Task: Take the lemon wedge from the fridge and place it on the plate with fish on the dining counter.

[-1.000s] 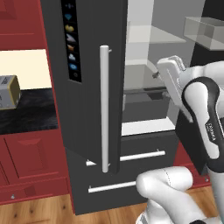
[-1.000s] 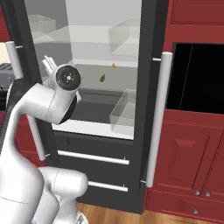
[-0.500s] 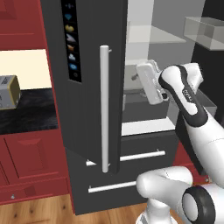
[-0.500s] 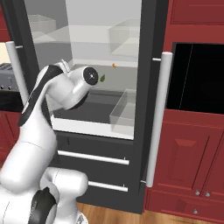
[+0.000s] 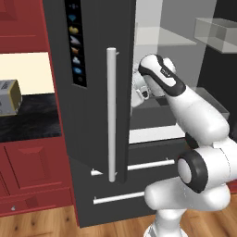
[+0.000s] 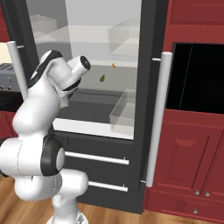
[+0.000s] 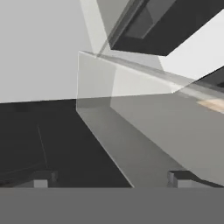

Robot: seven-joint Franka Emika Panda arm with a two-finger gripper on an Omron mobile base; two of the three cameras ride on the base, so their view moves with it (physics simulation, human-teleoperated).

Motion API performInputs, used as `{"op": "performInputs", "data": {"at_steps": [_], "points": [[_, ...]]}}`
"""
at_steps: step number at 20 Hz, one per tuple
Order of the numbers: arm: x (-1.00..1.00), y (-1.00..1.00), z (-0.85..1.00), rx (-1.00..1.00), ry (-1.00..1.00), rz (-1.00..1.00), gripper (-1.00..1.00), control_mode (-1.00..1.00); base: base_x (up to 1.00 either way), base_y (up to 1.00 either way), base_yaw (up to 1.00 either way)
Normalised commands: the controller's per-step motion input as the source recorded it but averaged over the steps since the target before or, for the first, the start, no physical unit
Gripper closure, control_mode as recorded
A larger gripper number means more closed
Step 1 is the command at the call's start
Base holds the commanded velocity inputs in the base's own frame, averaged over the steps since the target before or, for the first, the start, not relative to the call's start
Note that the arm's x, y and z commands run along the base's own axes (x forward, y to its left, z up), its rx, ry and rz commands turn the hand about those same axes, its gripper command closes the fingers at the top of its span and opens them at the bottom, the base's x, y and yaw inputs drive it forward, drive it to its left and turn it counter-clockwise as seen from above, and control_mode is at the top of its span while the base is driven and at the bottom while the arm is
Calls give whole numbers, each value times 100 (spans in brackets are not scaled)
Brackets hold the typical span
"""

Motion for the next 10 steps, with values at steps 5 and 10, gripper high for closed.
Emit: {"op": "performInputs", "data": {"at_steps": [5,10], "points": [[-11,100,-9,-1,7,49,-100,-100,0,0,0],[-30,100,-18,-9,-7,43,-100,-100,0,0,0]]}}
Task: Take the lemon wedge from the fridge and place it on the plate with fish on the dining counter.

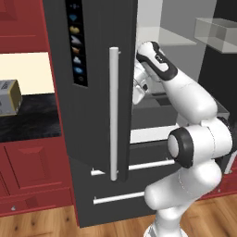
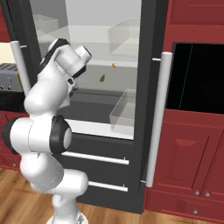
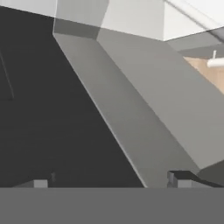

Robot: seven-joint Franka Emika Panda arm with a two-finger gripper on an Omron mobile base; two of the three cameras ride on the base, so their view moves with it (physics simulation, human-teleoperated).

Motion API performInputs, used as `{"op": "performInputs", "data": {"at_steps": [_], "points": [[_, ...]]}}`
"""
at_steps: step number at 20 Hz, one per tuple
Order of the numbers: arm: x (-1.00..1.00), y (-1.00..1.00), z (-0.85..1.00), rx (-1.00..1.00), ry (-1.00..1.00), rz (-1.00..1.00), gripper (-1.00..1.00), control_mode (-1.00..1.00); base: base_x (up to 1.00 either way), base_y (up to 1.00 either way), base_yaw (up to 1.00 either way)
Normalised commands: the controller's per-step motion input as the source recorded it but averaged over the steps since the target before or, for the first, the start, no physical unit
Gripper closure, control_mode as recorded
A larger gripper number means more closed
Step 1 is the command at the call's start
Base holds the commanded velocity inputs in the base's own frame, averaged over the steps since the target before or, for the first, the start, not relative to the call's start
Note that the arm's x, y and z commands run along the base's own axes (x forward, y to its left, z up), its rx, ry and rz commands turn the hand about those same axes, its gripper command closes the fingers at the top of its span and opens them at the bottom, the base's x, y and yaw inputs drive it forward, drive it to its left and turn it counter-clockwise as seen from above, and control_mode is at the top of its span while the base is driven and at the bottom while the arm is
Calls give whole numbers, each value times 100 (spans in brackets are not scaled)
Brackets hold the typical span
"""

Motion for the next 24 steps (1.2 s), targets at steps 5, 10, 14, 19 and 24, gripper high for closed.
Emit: {"op": "performInputs", "data": {"at_steps": [5,10,14,19,24], "points": [[-31,100,-32,-11,-44,16,-100,-100,0,0,0],[-51,28,0,0,-25,-1,-100,-100,0,0,0],[-82,92,0,-5,-28,16,-100,-100,0,0,0],[-3,100,0,-6,-40,10,-100,-100,0,0,0],[7,90,0,4,-37,0,-100,-100,0,0,0]]}}
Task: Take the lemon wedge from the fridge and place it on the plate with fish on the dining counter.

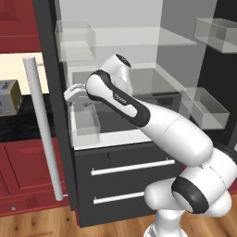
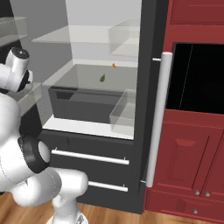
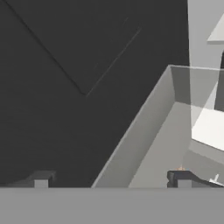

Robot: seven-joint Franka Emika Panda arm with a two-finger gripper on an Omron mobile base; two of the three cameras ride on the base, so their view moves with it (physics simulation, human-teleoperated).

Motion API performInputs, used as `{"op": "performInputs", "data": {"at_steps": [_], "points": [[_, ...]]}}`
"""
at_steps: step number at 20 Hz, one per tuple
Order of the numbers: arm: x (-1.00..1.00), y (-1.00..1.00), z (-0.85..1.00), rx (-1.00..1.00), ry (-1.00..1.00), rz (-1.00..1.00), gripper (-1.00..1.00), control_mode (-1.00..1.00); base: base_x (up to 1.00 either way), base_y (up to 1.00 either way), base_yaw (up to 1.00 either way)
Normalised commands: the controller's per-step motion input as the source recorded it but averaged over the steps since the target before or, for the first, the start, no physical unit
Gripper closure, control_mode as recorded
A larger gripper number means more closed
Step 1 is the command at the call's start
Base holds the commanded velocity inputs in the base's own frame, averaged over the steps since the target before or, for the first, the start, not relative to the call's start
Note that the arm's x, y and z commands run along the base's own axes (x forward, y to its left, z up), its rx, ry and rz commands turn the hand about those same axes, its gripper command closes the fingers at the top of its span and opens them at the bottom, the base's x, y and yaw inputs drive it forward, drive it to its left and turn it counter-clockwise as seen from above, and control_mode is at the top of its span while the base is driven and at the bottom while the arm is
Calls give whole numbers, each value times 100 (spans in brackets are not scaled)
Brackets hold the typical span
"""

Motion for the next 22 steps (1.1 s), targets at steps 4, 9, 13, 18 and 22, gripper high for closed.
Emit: {"op": "performInputs", "data": {"at_steps": [4,9,13,18,22], "points": [[-30,-8,14,2,-8,0,-100,-100,0,0,0],[-100,-84,91,-1,-26,-7,-100,-100,0,0,0],[-100,-100,43,0,-6,-19,-100,-100,0,0,0],[-100,-100,5,3,18,-33,-100,-100,0,0,0],[-92,-100,0,1,31,-38,-100,-100,0,0,0]]}}
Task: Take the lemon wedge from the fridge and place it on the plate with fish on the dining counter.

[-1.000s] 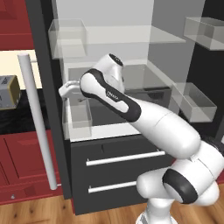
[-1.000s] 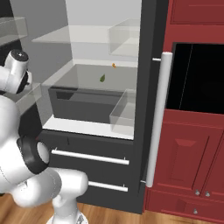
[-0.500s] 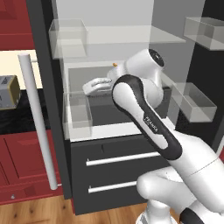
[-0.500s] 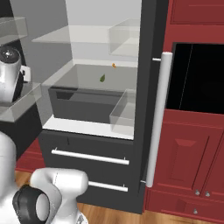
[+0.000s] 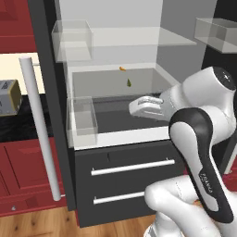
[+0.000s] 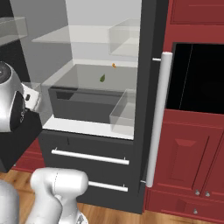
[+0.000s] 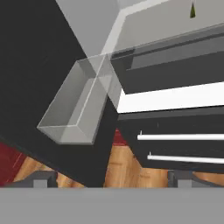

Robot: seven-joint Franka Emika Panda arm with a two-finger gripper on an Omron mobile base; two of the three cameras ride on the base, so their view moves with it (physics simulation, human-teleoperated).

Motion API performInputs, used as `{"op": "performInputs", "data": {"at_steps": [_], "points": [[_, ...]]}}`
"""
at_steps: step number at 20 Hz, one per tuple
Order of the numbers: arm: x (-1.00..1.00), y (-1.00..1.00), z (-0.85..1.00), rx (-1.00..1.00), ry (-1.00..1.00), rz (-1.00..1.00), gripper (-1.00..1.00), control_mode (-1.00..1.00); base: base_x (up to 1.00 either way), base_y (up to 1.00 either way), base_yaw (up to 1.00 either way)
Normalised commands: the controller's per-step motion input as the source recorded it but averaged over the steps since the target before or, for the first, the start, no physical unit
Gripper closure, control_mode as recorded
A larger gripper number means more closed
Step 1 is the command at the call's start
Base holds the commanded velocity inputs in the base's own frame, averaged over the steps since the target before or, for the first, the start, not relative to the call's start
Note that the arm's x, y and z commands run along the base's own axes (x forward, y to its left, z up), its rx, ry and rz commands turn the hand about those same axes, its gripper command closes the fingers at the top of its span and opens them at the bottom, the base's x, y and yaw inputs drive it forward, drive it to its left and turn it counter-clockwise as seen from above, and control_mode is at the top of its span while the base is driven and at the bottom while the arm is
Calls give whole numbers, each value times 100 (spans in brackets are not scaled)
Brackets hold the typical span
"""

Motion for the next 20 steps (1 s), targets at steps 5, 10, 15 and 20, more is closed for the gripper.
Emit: {"op": "performInputs", "data": {"at_steps": [5,10,15,20], "points": [[-54,-79,-13,-7,41,-39,-100,-100,0,0,0],[-17,-38,8,-28,4,-22,-100,-100,0,0,0],[-7,-39,16,-42,-25,0,-100,-100,0,0,0],[7,-60,1,11,2,12,-100,-100,0,0,0]]}}
